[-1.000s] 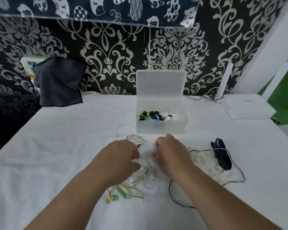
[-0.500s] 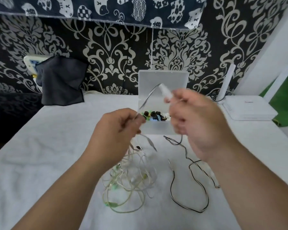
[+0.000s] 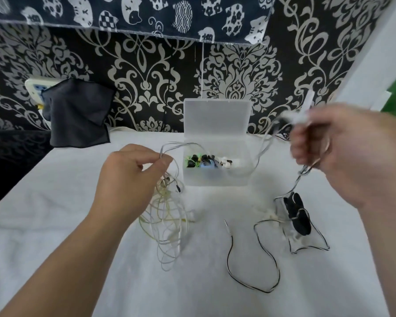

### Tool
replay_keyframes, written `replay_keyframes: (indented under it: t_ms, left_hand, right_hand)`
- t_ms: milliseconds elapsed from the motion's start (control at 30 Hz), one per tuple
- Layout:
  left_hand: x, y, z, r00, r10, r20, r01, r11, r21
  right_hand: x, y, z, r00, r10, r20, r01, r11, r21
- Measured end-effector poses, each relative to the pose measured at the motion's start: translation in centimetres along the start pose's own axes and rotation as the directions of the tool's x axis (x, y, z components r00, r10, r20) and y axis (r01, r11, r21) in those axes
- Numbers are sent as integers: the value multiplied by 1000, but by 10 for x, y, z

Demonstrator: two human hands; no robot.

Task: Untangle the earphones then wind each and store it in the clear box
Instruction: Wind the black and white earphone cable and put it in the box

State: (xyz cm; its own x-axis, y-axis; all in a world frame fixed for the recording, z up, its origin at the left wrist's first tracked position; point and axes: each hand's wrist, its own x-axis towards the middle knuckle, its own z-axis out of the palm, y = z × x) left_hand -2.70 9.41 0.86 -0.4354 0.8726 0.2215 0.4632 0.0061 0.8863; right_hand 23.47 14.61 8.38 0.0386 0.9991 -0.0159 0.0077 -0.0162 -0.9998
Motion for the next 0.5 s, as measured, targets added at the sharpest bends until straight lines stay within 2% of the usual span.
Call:
replay_keyframes:
  t_ms: [67,100,133,200,267,333,400,500]
  left_hand:
    - [-3,7,-1,1000,22,7,-21,996,-87]
    - [-5,11,0,998,44,37,-40,994,-98]
    - [-7,14,1,996,57,72,-49,993,-112]
    - [-11,18,4,989,76,129,-59,990,-131]
    - [-14,18,8,979,118,164,-102,989,-104]
    - [-16,17,11,971,152,183,-140,987,-75]
    - [-16,15,12,968,165,187,-157,986,-58]
    - [-16,14,11,968,158,195,-153,987,-41]
  right_hand:
    - [3,13,-3,1000,30,-4,-29,901,-433]
    - [1,17,-3,1000,24,14,-12,835,-550]
    - [-1,20,0,998,16,57,21,808,-589]
    - [-10,20,11,974,33,224,83,867,-491]
    - [-20,20,28,892,74,446,97,932,-349]
    - [-28,28,42,812,129,569,119,918,-378]
    - [-31,41,54,793,175,584,166,860,-483]
    - [-34,49,63,828,167,536,176,830,-529]
